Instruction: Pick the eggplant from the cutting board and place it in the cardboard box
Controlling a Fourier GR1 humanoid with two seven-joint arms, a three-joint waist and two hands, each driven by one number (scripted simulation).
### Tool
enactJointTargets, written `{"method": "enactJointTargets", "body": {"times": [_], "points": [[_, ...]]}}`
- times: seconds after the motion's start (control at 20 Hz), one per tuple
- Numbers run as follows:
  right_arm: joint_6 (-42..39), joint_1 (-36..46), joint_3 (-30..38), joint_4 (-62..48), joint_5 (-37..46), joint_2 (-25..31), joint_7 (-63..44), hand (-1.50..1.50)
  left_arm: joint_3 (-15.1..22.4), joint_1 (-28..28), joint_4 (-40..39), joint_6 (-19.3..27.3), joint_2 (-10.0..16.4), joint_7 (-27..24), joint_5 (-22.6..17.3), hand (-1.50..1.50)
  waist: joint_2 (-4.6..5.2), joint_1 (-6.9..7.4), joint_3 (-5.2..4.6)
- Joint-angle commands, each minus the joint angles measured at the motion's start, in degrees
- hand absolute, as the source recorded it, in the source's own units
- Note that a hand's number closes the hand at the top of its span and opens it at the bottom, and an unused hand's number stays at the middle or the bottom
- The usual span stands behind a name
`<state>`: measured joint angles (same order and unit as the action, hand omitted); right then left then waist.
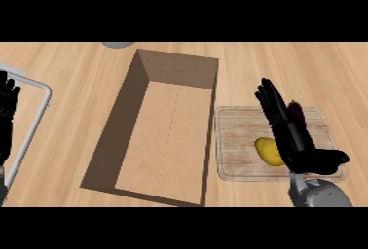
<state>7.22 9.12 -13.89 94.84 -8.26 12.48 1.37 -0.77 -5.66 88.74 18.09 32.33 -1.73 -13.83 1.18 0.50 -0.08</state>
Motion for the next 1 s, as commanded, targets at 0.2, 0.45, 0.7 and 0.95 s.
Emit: {"method": "enactJointTargets", "body": {"times": [0.2,0.45,0.7,0.95], "points": [[-14.35,0.06,18.79,-14.18,-20.23,6.98,2.95,-1.5,2.02,3.29,-7.11,0.49,4.07,1.99,8.14,0.0,0.0,-0.64,0.42],[-14.34,-4.59,9.69,-23.04,7.54,20.72,15.31,-1.5,6.1,3.51,-8.14,-0.55,2.05,4.11,9.22,0.0,0.7,0.05,0.49],[-27.52,-3.61,20.18,-37.5,-9.76,15.64,32.88,-1.5,5.16,2.06,-11.89,-0.32,1.53,3.78,9.81,0.0,-0.14,-0.21,0.47],[-29.3,4.54,19.88,-52.8,1.13,21.76,46.37,-1.5,7.36,0.13,-11.11,-0.4,0.0,5.2,11.99,0.0,-0.45,1.15,0.36]]}}
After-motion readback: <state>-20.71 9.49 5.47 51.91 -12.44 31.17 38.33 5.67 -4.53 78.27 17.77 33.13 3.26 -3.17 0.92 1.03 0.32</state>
